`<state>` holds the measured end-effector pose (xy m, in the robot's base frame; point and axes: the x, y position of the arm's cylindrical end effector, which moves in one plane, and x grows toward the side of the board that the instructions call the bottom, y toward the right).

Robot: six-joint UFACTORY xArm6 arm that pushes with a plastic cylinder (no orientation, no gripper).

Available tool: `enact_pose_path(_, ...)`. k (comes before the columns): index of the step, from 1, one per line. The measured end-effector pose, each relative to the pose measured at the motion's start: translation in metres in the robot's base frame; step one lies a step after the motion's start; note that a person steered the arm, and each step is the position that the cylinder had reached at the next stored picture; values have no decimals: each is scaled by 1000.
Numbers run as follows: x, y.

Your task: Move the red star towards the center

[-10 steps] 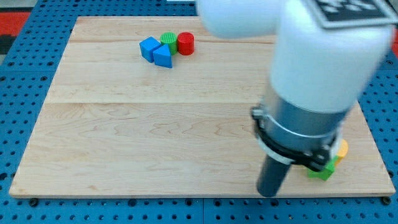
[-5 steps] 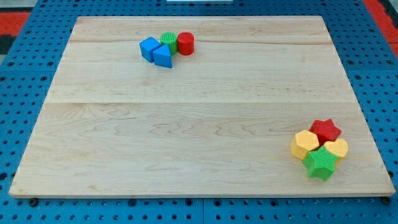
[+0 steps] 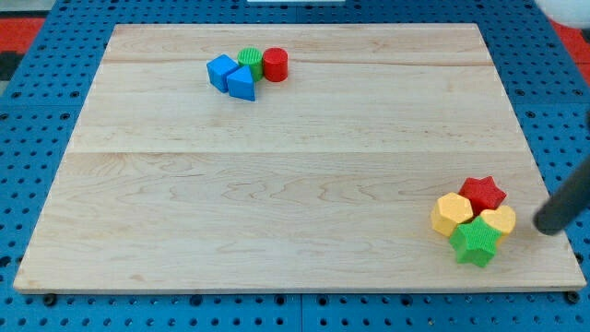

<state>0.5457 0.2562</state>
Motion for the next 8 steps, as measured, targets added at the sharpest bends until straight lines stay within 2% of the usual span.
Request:
enact_pose_path(4, -83, -165)
enact_pose_path(5, -73, -161)
enact_pose_path(6, -55, -131)
enact_pose_path(7, -67, -124)
enact_pose_path(8, -96, -154)
